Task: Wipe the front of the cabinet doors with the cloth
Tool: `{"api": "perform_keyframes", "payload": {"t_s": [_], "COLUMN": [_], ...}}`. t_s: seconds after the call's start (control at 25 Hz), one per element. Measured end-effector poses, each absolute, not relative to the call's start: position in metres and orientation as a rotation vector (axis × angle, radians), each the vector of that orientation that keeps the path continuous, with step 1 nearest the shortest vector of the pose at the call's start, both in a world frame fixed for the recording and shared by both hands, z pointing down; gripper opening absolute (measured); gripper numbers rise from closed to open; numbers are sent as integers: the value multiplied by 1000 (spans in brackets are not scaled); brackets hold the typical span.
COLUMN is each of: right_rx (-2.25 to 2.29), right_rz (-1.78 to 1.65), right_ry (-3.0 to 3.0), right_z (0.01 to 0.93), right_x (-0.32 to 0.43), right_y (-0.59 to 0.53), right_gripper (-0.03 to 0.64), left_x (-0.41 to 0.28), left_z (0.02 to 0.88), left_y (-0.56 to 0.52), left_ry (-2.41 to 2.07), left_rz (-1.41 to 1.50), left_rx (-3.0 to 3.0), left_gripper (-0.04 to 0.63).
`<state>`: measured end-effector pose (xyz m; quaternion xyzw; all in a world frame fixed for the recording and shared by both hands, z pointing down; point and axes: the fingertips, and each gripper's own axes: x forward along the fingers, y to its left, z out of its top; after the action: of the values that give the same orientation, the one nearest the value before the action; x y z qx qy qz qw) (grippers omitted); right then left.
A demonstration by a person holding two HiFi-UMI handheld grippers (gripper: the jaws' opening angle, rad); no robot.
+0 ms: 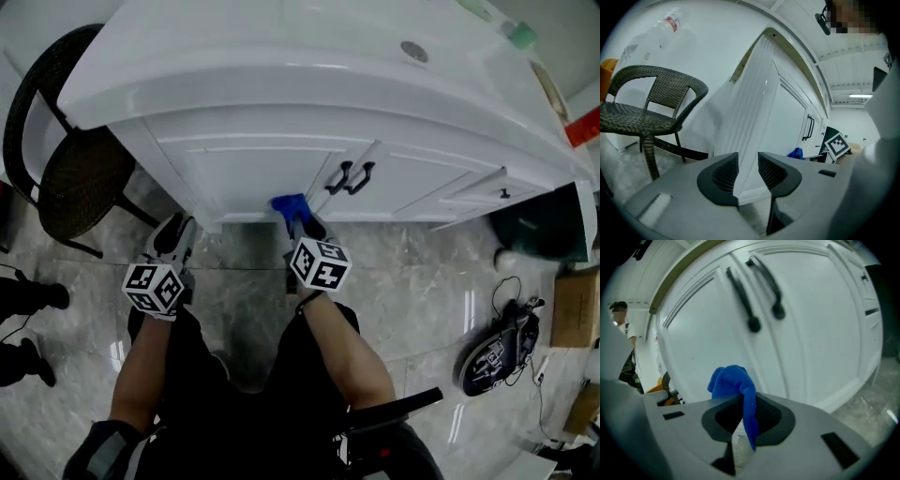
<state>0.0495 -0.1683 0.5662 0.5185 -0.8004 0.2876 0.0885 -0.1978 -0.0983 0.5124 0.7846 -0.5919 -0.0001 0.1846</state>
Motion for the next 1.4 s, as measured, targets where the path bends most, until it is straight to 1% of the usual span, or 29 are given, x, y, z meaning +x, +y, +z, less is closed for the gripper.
{"api": "perform_keyframes", "payload": {"t_s": [0.24,0.36,0.44,0.52,0.68,0.84,1.12,1.28,1.4], "right_rx": [1787,1799,1762,1663,1360,1098,643,616,735], "right_rz": [942,931,940,961,939,845,862,897,970], "right_ry": [-2200,-2182,-2196,-2240,-2374,-2524,-2587,-2514,-2437], "right_z": [568,564,565,567,572,569,596,622,639], "right_x": [134,147,141,119,49,-23,-139,-166,-153], "right_y": [-161,-153,-149,-146,-139,-132,-97,-96,-113], "right_gripper": [57,57,57,57,57,57,57,57,57], "left_x": [-155,-142,-141,-144,-162,-192,-245,-269,-279], "left_z": [528,527,530,533,534,528,505,495,491], "left_y": [-119,-123,-124,-123,-116,-103,-64,-45,-41], "left_ry": [-1566,-1537,-1531,-1532,-1563,-1630,-1768,-1843,-1880], "left_rz": [25,25,27,31,21,-3,-50,-65,-67], "left_rx": [2265,2294,2291,2284,2253,2203,2125,2082,2064], "left_gripper": [132,132,132,132,132,132,132,132,132]}}
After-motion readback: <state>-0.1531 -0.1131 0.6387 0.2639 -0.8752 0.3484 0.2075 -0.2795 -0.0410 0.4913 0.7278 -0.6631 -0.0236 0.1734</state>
